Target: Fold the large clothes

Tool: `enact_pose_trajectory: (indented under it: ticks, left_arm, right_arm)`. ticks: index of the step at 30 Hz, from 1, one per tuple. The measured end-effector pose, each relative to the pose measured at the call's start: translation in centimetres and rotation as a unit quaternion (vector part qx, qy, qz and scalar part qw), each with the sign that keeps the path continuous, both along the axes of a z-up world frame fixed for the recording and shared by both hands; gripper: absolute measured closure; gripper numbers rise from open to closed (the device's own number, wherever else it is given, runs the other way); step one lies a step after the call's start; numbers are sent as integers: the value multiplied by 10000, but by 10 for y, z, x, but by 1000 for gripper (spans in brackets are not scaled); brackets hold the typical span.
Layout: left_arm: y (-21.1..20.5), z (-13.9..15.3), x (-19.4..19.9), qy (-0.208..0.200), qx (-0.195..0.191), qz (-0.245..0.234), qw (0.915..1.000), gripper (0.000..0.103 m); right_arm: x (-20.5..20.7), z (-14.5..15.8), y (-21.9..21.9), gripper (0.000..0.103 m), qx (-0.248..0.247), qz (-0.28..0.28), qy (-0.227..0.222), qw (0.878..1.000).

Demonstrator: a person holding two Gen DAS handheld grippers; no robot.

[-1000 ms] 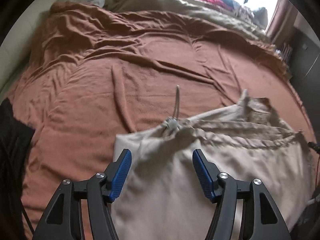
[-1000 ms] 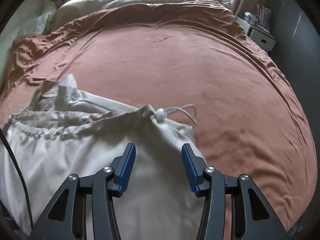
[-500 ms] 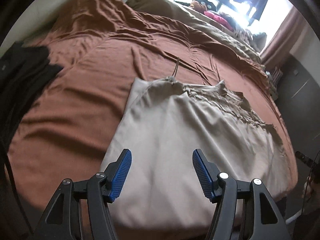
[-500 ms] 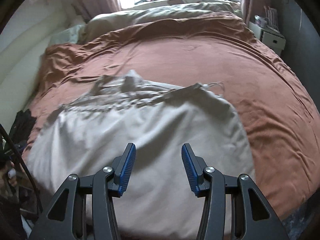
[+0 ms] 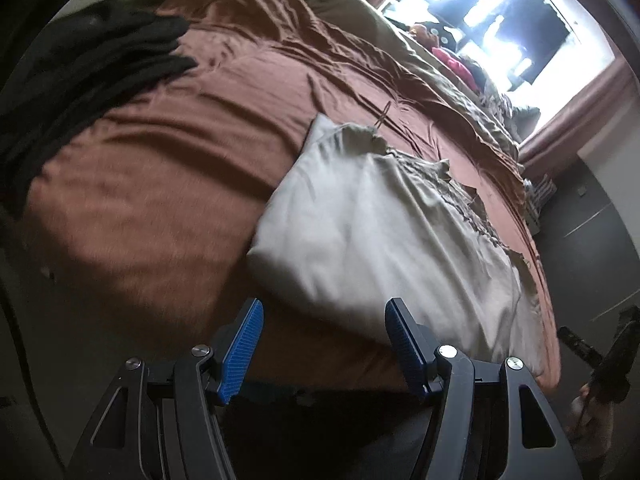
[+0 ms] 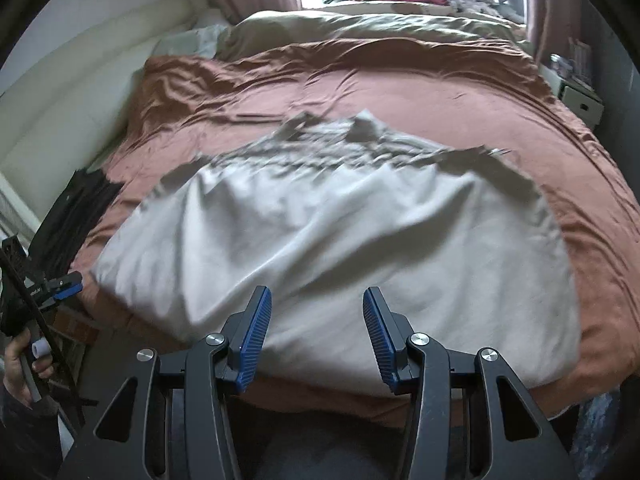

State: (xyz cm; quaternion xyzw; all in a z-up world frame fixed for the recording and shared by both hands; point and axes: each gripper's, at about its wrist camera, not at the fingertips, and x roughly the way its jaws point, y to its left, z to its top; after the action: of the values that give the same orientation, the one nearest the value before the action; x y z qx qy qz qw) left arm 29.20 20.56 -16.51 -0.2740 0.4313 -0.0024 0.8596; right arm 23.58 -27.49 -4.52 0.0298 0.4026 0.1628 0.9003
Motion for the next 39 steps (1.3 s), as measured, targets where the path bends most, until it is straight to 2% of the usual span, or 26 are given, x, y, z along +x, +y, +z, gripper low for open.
enact_pose_trajectory:
  ticks: [5, 10, 16, 22, 30, 34, 36, 39]
  left_arm:
    - [13, -9, -17, -39, -253, 98, 9996, 38]
    - [25, -12, -26, -137, -498, 165, 9985, 38]
    - [40, -19, -29, -166, -728, 244, 9969, 38]
    - [57, -27, -24, -198, -1083, 344, 9933, 38]
    - [57, -32, -10, -301, -1688, 212, 9850, 38]
    - [52, -41, 0, -235, -1870, 184, 9819, 38]
    - [49, -46, 10, -151, -1908, 165, 9814, 38]
    - [42, -57, 25, -2, -1970, 146, 9803, 38]
  right_arm:
    - [4, -15, 25, 57, -54, 147, 163, 9997]
    - [24, -34, 64, 58, -382, 270, 359, 9983]
    - [61, -67, 93, 58, -709, 43, 602, 9957]
    - [101, -88, 94, 58, -841, -170, 749, 9935]
    - [126, -86, 78, 58, -762, -443, 700, 9936]
    - [110, -71, 70, 58, -511, -296, 488, 9971]
    - [103, -68, 69, 58, -320, -139, 496, 9982]
    - [95, -71, 74, 58, -281, 62, 515, 9983]
